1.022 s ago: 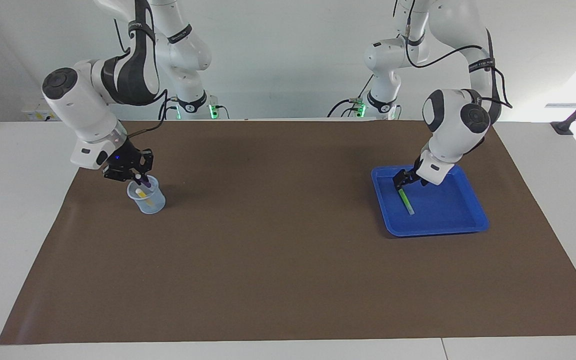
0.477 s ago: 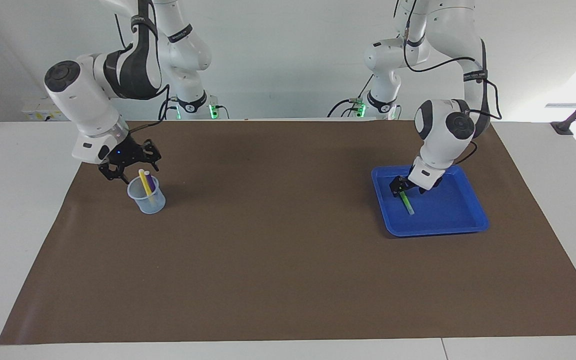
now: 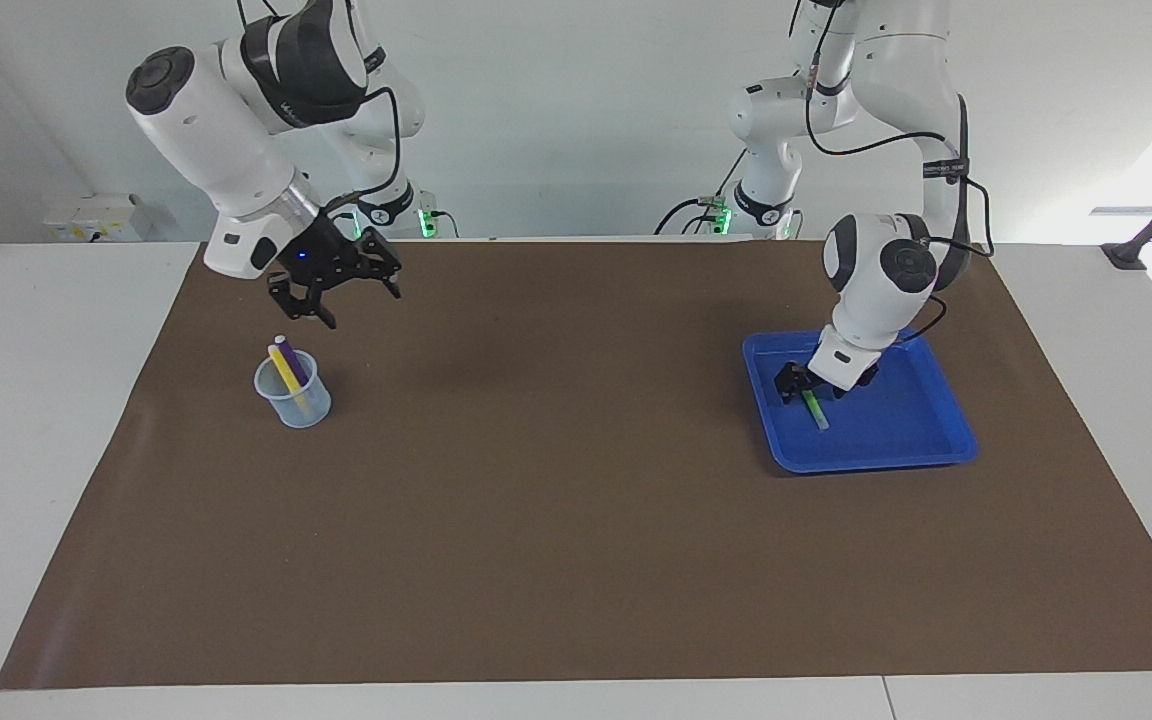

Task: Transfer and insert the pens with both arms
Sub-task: 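Grasp the green pen with the left gripper while the right gripper withdraws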

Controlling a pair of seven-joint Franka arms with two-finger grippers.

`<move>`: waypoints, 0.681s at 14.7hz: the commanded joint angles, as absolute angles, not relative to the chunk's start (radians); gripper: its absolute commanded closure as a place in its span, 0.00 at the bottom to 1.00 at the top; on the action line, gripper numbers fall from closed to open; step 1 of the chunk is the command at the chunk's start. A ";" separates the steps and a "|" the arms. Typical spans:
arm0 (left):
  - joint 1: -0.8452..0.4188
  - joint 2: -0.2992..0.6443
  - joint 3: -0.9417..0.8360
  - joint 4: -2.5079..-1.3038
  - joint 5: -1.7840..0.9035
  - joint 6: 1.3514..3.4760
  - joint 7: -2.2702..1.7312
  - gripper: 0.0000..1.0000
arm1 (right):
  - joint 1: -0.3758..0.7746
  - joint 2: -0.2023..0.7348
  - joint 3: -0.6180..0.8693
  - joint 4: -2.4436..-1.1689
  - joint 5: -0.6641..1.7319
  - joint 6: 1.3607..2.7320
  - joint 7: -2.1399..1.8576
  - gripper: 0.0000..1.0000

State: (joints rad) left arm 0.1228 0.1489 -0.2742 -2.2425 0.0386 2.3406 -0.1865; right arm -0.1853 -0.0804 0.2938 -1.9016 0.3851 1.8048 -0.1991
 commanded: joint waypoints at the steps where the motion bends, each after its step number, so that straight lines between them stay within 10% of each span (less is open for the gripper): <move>1: 0.118 0.158 -0.272 -2.252 0.064 2.365 -0.183 0.18 | -0.144 -0.080 0.298 -1.896 0.533 1.819 0.031 0.00; 5: 0.117 0.158 -0.272 -2.250 0.066 2.359 -0.184 1.00 | -0.069 -0.078 0.298 -1.901 0.673 1.940 0.230 0.00; 10: 0.132 0.158 -0.272 -2.200 0.064 2.292 -0.190 1.00 | -0.058 -0.109 0.296 -1.954 0.862 1.968 0.268 0.00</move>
